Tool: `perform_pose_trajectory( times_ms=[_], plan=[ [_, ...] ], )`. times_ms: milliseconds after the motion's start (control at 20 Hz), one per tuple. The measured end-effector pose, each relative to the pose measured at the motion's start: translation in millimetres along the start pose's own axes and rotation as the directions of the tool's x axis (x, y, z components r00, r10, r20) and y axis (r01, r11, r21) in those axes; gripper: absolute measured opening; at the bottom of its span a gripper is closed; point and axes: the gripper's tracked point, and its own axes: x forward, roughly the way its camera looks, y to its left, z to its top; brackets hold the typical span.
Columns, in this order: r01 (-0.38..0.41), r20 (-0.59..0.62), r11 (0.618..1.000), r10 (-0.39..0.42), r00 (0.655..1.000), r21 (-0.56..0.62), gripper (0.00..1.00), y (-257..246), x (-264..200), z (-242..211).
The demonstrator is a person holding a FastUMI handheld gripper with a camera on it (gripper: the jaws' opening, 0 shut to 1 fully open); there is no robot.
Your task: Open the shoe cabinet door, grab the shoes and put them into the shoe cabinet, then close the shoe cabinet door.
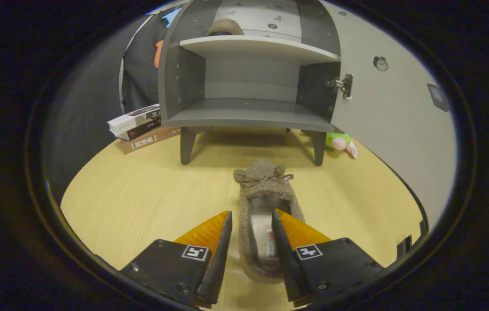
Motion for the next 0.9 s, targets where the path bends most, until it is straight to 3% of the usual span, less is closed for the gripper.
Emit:
perform_pose_trajectory(
  times_ms=[100, 300, 500, 900],
  plan=[
    [-0.008, -0.003, 1.000, 0.008, 1.000, 0.010, 0.35, -4, 11, -2],
    [-0.051, 0.003, 0.998, 0.051, 0.999, 0.039, 0.09, -6, 8, -1],
    [-0.057, 0.043, 0.998, 0.055, 0.998, 0.031, 0.07, -16, -16, 11],
    [-0.097, 0.190, 0.995, 0.095, 0.977, -0.001, 0.07, -11, -110, 76]
  ],
)
